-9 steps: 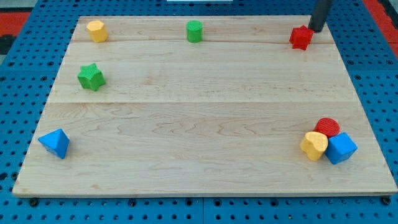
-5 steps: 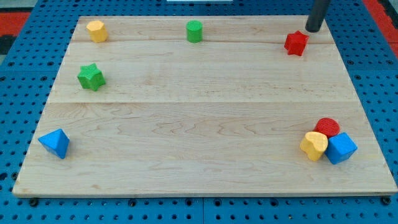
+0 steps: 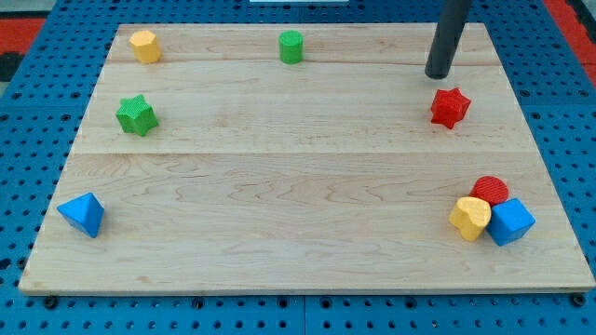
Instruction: Push the red star closer to the group of blocks
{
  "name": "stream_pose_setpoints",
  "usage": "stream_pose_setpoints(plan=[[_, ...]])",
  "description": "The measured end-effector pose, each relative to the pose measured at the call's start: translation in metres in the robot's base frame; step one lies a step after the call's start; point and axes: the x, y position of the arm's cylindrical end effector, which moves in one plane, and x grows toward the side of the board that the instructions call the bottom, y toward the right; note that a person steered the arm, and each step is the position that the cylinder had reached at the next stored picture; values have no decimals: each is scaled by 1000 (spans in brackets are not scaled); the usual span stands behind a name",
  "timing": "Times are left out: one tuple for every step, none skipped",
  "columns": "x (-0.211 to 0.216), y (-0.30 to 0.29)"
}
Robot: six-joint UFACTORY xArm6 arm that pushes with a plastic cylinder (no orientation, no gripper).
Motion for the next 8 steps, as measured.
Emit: stream_pose_setpoints(plan=[[59, 0], [79, 0], [52, 14], [65, 28], [100, 27], [111, 27], [81, 30], [94, 18]])
